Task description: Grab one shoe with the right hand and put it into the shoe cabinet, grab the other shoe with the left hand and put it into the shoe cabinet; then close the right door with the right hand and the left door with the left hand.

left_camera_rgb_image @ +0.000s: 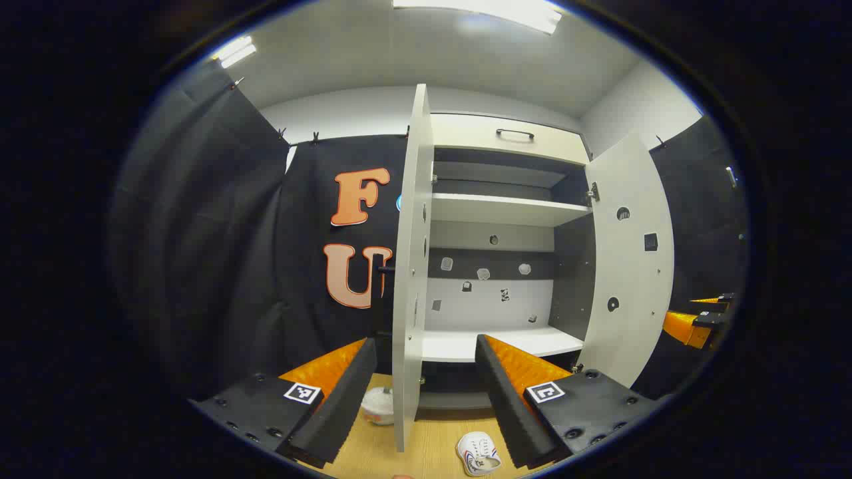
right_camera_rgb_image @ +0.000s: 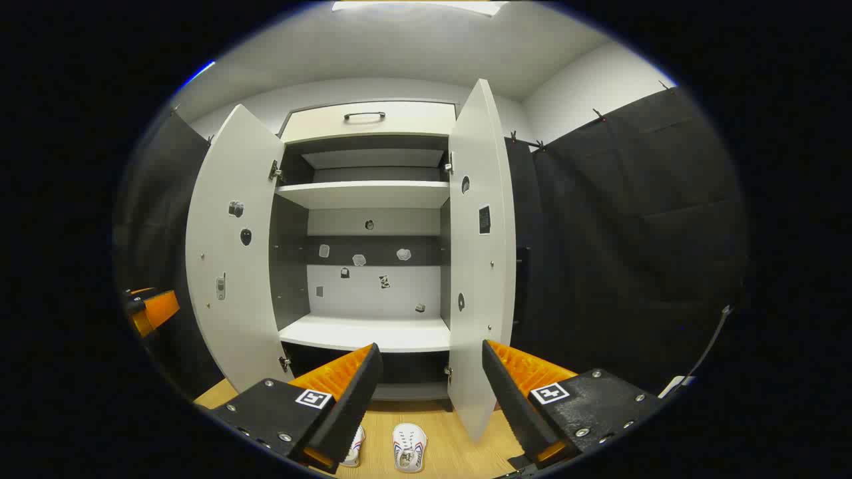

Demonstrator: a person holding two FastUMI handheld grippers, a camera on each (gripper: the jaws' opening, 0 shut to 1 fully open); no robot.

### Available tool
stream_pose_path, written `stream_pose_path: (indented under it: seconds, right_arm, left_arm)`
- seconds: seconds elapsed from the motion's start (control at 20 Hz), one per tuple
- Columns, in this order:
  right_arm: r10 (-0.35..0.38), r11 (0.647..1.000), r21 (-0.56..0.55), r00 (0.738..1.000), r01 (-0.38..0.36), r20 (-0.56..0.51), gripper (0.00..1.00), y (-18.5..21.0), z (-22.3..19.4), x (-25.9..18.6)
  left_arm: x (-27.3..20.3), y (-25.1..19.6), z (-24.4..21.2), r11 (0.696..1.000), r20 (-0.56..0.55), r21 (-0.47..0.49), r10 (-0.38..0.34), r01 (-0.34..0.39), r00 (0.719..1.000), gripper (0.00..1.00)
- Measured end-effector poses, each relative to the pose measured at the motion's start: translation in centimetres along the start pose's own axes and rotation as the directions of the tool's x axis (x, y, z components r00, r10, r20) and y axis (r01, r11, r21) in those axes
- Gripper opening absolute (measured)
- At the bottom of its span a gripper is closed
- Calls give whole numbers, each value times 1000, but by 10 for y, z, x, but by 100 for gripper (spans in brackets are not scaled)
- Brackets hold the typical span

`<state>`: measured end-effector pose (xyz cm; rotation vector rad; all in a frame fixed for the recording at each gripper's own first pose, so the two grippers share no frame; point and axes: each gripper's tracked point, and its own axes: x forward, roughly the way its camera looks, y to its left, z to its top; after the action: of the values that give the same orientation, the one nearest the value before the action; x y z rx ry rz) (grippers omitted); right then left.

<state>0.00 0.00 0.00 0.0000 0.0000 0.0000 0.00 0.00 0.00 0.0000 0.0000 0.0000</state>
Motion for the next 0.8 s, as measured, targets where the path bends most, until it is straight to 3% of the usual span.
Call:
stream_pose_path:
  seconds: [0.8]
  right_arm:
    - [10, 1000, -2, 1000, -10, -2, 93, 0, -5, 0]
  left_arm:
    - [-3, -3, -1, 1000, -9, 10, -3, 3, 1000, 96]
